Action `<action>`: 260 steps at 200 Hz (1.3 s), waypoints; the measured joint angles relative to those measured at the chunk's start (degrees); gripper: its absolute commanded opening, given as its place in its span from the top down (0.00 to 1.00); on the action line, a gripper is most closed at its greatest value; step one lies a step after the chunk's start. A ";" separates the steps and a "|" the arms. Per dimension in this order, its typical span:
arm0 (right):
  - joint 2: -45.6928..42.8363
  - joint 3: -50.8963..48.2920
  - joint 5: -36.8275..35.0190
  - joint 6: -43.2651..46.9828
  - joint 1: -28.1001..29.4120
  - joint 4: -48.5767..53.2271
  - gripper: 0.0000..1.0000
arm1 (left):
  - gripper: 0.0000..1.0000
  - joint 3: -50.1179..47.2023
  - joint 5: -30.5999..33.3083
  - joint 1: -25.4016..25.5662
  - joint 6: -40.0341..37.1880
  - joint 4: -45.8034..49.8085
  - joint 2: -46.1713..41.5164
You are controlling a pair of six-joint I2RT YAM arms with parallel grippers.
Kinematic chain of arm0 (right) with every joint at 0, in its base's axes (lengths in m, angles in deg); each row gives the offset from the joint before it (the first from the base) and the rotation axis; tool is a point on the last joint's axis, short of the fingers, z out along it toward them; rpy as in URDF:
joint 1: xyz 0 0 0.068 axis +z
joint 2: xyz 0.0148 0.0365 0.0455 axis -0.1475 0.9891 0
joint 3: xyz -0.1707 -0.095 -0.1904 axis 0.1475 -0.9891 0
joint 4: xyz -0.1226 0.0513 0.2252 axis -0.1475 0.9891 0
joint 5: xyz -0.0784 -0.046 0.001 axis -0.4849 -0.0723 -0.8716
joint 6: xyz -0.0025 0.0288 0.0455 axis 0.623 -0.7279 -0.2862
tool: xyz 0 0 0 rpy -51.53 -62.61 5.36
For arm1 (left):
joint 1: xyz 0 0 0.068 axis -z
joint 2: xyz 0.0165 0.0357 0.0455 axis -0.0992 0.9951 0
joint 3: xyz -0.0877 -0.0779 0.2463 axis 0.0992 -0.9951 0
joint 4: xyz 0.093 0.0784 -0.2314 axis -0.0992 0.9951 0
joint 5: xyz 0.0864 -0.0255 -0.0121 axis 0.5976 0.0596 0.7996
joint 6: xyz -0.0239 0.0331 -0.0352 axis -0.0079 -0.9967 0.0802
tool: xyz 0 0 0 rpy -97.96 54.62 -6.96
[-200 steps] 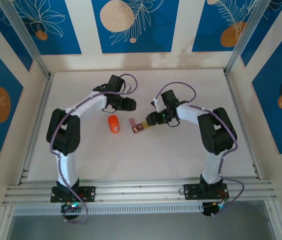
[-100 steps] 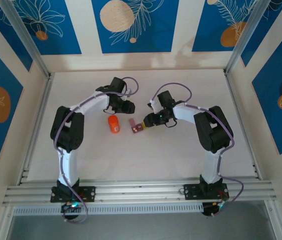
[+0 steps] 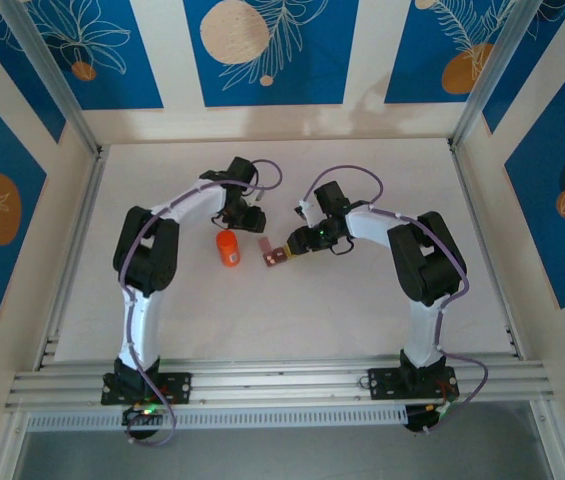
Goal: Sort the pills into containers
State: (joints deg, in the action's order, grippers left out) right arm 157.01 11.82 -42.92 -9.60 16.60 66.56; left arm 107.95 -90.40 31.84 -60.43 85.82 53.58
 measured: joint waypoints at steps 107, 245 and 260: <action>0.09 0.98 -1.36 -0.02 0.09 1.51 0.45 | 0.60 5.53 -7.23 1.51 -4.28 7.02 1.90; 1.14 2.62 -1.66 0.00 0.11 3.04 0.45 | 0.64 5.53 -15.45 1.51 -3.85 7.80 1.90; 1.14 2.64 -1.66 0.00 0.09 3.06 0.45 | 0.61 5.53 -14.56 1.53 -4.02 8.04 1.90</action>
State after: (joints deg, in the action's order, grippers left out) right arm 158.14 14.46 -44.58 -9.60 16.69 69.62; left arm 113.48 -104.96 33.37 -64.45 93.86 55.48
